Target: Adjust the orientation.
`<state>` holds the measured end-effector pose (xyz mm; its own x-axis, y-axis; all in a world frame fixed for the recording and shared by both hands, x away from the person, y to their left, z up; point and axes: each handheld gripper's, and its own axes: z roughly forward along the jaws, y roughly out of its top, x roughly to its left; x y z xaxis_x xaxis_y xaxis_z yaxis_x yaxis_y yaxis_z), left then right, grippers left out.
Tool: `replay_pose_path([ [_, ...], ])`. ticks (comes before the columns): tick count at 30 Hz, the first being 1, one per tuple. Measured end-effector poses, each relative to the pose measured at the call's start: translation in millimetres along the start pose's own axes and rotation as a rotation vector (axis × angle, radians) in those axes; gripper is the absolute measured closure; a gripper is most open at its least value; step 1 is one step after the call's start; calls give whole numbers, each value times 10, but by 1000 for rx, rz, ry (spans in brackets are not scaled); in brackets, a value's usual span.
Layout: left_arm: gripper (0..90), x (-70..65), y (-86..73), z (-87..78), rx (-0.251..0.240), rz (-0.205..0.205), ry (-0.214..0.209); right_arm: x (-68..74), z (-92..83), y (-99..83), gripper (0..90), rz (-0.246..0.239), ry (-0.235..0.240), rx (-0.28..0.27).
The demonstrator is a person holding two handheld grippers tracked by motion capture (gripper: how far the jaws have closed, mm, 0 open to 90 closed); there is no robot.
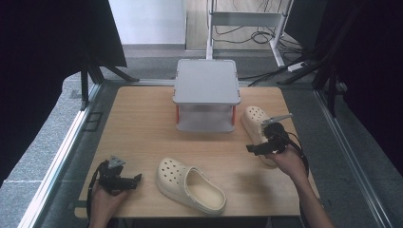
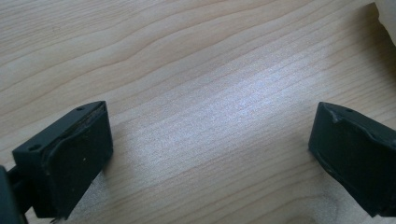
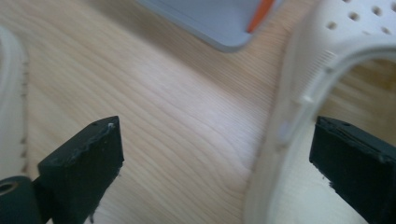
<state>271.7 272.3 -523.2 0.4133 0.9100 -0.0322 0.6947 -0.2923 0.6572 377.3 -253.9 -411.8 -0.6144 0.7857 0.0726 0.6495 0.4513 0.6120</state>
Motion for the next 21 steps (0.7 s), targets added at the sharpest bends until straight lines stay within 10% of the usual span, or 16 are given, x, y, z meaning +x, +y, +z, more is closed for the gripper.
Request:
replay_pose_path([
  [21, 0, 0, 0, 0, 0, 0, 0, -563, 361, 148, 264, 143, -89, 40],
])
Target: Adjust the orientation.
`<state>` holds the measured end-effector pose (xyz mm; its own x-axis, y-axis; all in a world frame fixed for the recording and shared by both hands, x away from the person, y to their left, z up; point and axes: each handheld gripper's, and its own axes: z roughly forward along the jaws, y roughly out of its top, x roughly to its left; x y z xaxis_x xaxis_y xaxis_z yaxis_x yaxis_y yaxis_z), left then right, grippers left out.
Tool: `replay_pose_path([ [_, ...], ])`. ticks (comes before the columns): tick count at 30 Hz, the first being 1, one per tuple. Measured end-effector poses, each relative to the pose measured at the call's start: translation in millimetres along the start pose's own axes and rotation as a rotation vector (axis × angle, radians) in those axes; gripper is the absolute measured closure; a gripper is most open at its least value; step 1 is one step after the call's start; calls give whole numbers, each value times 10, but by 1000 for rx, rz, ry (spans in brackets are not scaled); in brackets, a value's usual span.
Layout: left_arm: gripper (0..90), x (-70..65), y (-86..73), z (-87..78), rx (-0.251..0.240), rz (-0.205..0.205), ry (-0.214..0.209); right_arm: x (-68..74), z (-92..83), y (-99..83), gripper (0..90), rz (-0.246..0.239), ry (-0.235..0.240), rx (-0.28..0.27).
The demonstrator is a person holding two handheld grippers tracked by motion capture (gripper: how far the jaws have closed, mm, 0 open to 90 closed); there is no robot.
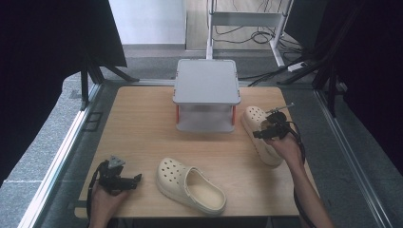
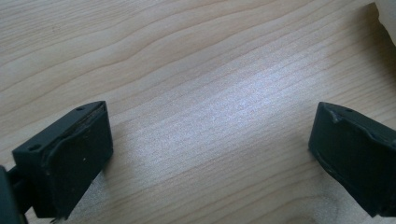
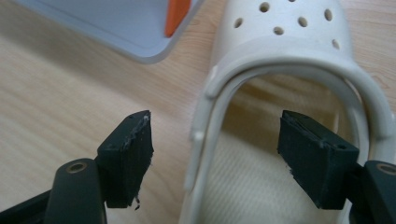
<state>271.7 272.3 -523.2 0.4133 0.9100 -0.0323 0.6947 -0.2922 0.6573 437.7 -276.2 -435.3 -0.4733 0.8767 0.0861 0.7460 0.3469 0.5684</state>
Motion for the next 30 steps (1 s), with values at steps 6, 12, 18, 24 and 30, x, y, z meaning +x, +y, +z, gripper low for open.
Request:
replay_pose_path([
  [6, 0, 0, 0, 0, 0, 0, 0, -41, 113, 67, 349, 4, -5, 8],
  [12, 0, 0, 0, 0, 0, 0, 0, -39, 193, 99, 479, 3, -2, 18],
  [18, 0, 0, 0, 0, 0, 0, 0, -20, 232, 103, 638, -3, 12, 12],
  [24, 0, 0, 0, 0, 0, 0, 0, 62, 222, 131, 715, -22, -19, 35],
  [30, 0, 0, 0, 0, 0, 0, 0, 56, 191, 122, 732, -25, -30, 38],
])
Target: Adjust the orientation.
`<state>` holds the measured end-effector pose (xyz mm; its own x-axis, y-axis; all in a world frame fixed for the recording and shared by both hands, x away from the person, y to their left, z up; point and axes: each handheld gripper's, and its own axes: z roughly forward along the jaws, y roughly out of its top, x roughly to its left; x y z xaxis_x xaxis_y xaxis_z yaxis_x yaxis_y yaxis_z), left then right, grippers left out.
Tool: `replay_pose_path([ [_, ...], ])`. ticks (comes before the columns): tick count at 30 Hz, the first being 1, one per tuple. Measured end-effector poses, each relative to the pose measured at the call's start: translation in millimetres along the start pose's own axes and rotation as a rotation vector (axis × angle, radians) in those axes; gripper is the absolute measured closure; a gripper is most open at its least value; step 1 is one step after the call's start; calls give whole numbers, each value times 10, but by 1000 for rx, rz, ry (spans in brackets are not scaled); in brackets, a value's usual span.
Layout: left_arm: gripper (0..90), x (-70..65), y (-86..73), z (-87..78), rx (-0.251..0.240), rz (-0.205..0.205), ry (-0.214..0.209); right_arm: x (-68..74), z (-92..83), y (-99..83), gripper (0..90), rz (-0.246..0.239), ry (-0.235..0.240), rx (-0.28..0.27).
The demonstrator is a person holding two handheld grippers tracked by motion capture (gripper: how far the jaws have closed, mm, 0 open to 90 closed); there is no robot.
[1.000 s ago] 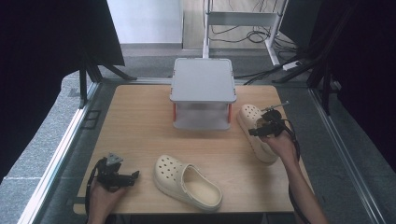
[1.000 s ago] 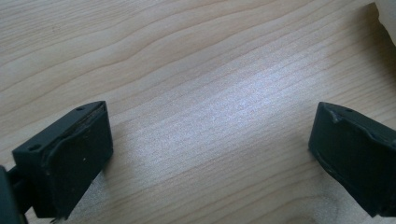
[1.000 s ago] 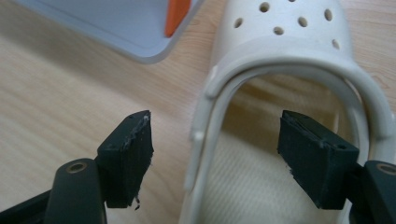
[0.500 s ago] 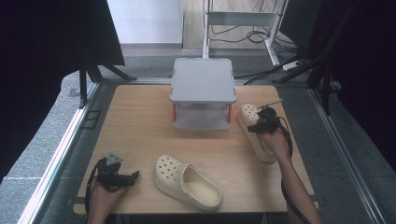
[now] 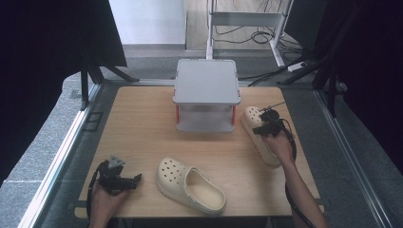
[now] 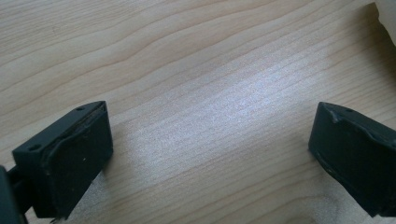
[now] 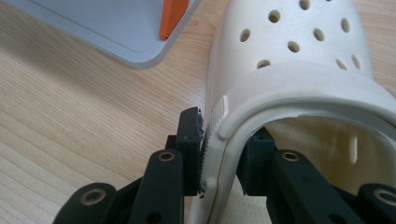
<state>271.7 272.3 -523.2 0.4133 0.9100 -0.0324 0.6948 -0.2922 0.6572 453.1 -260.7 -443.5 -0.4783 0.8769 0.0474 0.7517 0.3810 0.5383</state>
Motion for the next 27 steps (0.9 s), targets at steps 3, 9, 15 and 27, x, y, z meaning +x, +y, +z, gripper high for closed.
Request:
replay_pose_path([
  [3, 0, 0, 0, 0, 0, 0, 0, -31, -46, -18, 745, 13, -2, -5],
  [9, 0, 0, 0, 0, 0, 0, 0, -86, -200, -65, 750, 9, -1, -27],
  [15, 0, 0, 0, 0, 0, 0, 0, -32, -341, -121, 751, -23, 1, -36],
  [27, 0, 0, 0, 0, 0, 0, 0, 157, -698, -231, 751, -100, 15, -70],
])
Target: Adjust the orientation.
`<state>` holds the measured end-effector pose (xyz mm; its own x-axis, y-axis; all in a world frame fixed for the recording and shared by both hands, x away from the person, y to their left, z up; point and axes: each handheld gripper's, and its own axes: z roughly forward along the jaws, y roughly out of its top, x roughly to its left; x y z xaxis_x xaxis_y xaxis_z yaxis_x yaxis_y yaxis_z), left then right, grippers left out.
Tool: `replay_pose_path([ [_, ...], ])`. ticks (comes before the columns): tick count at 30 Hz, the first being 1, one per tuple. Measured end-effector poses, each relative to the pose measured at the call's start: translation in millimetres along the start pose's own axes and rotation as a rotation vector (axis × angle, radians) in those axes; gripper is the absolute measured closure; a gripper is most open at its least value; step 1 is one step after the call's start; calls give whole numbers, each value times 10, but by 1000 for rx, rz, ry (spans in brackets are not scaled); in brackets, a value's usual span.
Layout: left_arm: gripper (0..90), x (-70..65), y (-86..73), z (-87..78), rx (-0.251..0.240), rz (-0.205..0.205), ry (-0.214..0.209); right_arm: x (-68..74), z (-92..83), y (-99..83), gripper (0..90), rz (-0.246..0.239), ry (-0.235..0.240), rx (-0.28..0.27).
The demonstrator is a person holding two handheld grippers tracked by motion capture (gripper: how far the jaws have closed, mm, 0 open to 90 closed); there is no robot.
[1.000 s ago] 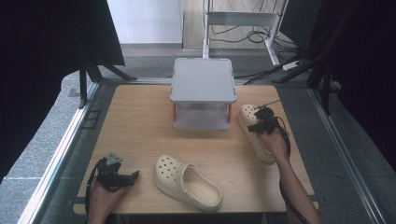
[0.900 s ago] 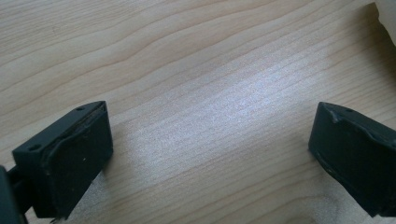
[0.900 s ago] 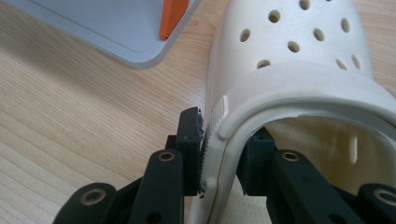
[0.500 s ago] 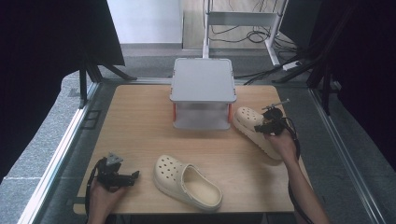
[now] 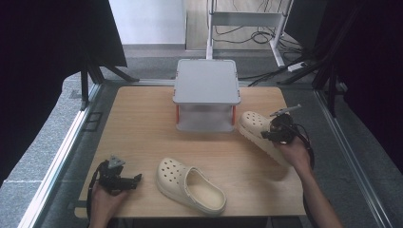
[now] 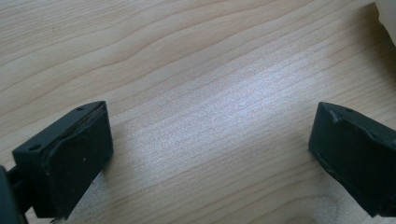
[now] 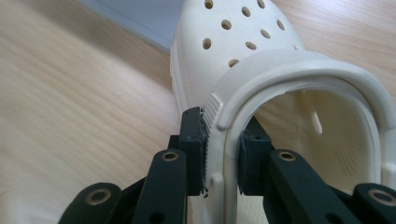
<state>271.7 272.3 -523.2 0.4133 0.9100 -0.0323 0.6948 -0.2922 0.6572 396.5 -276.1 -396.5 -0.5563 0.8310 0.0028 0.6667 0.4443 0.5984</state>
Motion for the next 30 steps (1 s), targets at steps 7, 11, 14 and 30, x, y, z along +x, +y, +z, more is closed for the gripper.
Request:
replay_pose_path([
  [7, 0, 3, 1, 0, 0, 5, 1, 217, -170, -9, 751, -47, 22, -19],
  [11, 0, 3, 1, 0, 0, 4, 1, 365, -230, 11, 750, -87, 49, -30],
  [14, 0, 2, 1, 1, -1, 3, 1, 497, -254, 36, 750, -117, 67, -41],
  [30, 0, 2, 1, 1, -1, 3, 1, 1233, -1, 191, 750, -239, 186, -23],
])
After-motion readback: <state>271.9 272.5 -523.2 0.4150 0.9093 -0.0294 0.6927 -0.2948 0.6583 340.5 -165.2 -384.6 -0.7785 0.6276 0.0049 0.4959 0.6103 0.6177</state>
